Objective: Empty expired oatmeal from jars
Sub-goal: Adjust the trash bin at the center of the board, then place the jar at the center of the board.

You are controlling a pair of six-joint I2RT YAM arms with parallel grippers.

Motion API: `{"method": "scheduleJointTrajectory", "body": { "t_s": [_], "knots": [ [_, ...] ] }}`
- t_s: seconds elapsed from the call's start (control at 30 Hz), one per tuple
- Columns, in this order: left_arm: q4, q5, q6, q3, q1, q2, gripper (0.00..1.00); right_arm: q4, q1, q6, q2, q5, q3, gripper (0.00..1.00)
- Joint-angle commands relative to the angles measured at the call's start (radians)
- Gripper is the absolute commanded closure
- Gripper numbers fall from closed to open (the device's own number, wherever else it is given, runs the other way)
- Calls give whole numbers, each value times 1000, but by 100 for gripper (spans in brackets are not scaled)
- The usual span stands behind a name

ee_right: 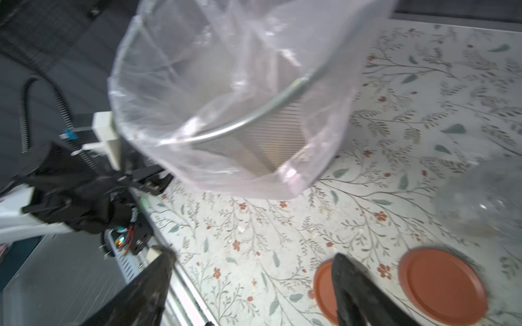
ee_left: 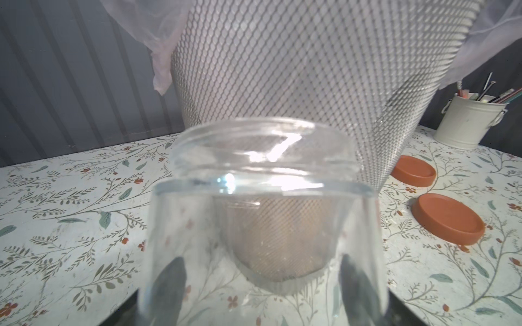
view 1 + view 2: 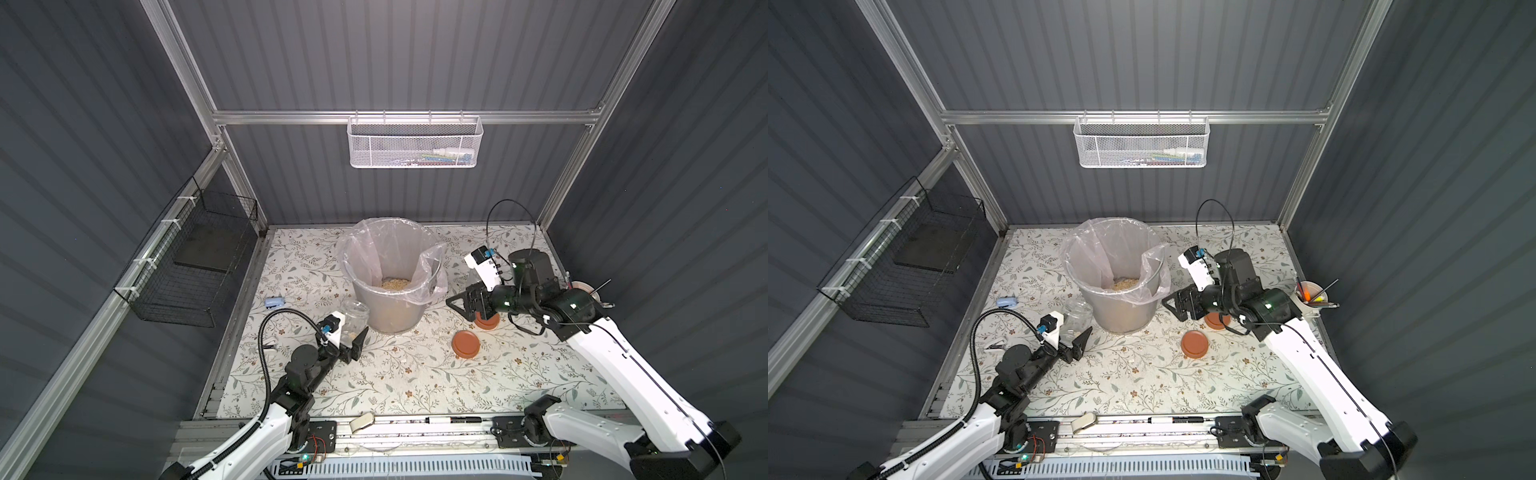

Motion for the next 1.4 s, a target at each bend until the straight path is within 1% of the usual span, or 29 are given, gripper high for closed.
{"method": "scheduleJointTrajectory", "body": {
  "t_s": [0.0, 0.07, 0.17, 0.33, 0.4, 0.5, 0.53, 0.63, 0.73, 0.8, 1.0, 1.2, 1.37],
  "knots": [
    [104, 68, -2, -53, 0, -25, 100, -58, 105, -19, 44, -62, 57, 13],
    [98, 98, -6, -45, 0, -15, 100, -59, 177, -44, 111, -40, 101, 16],
    [107, 152, -12, -35, -1, 18, 100, -71, 230, -110, 220, -58, 203, 19],
    [110, 247, -30, -20, -1, 38, 100, -101, 272, -230, 424, -148, 378, 26],
    [105, 282, -41, -14, 0, 40, 100, -148, 277, -277, 504, -163, 439, 28],
    [114, 315, -53, -7, 0, 49, 100, -204, 292, -337, 577, -194, 504, 30],
    [119, 353, -56, -5, -1, 54, 100, -209, 297, -352, 588, -205, 511, 30],
    [130, 395, -64, 7, -1, 78, 100, -227, 319, -381, 620, -229, 526, 29],
    [149, 447, -75, 23, -1, 111, 100, -259, 350, -405, 642, -218, 531, 27],
    [149, 479, -78, 41, 0, 128, 100, -247, 359, -399, 640, -219, 504, 27],
    [155, 559, -93, 82, -1, 148, 100, -215, 396, -378, 648, -234, 442, 32],
    [132, 584, -102, 105, -1, 110, 100, -153, 399, -343, 636, -238, 389, 35],
    [146, 612, -116, 115, -1, 118, 100, -114, 404, -327, 643, -225, 370, 38]
  ]
}}
